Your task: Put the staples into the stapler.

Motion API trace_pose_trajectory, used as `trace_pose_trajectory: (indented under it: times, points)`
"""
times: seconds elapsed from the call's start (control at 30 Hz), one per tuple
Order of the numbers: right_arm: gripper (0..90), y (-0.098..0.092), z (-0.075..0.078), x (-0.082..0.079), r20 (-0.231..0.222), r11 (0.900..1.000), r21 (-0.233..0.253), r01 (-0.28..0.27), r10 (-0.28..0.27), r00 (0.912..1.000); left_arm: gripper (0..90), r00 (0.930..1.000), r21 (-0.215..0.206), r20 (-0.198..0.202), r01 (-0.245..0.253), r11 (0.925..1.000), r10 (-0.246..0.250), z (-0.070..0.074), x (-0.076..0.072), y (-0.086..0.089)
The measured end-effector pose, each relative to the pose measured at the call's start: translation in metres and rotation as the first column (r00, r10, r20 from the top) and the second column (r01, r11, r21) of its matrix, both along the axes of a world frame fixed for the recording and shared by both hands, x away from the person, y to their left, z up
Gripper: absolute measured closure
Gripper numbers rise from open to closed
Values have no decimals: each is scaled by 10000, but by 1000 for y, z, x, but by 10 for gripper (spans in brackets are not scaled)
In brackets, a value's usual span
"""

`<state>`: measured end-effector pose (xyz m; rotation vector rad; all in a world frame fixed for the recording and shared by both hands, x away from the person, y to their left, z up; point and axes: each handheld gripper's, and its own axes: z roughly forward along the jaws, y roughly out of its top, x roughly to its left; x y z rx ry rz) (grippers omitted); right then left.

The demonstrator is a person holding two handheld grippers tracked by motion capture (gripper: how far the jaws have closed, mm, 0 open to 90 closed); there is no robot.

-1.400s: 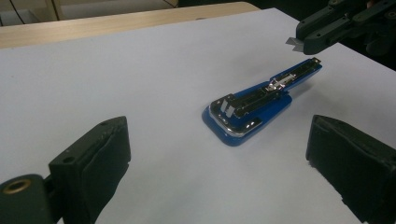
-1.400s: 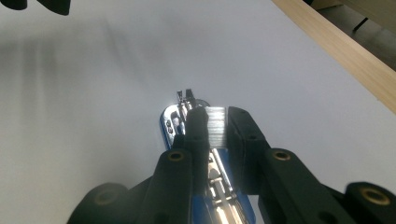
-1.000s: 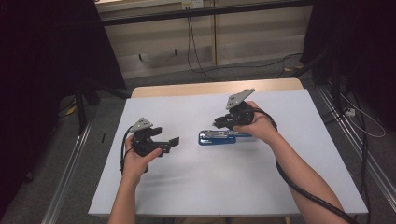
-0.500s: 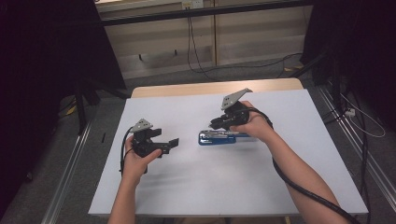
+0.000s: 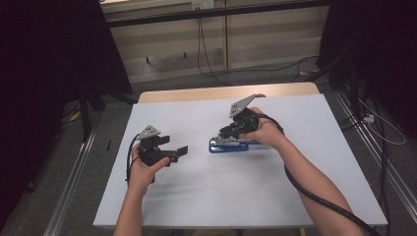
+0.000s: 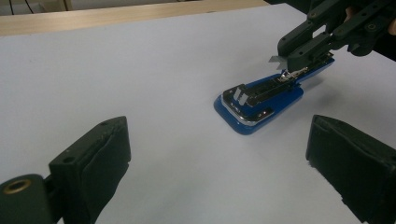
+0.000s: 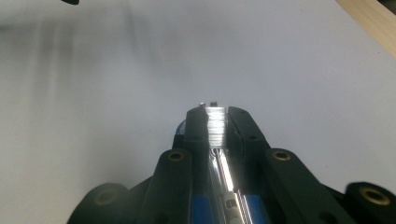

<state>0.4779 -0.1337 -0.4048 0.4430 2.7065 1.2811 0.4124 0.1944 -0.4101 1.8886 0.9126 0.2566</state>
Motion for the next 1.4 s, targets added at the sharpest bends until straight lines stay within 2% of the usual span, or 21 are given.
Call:
trace_pose_trajectory:
  times: [0.17, 0.47, 0.83, 1.4]
  points:
    - [795, 0, -4, 4, -159, 9998, 65, -200, 201, 9997, 67, 10000, -145, -42, 52, 9999, -52, 0, 1, 0]
    - [795, 6, -10, 11, -249, 9991, -26, -419, 418, 9988, 67, 9999, -101, -123, 50, 9999, -51, -2, 2, 0]
    - [795, 13, -15, 16, -156, 9957, -260, -889, 885, 9960, 67, 9997, -36, -221, 68, 10000, -69, -4, 3, 0]
    - [795, 16, -17, 19, -98, 9926, -441, -1129, 1126, 9936, 67, 9997, -90, -231, 77, 9999, -79, -4, 3, 0]
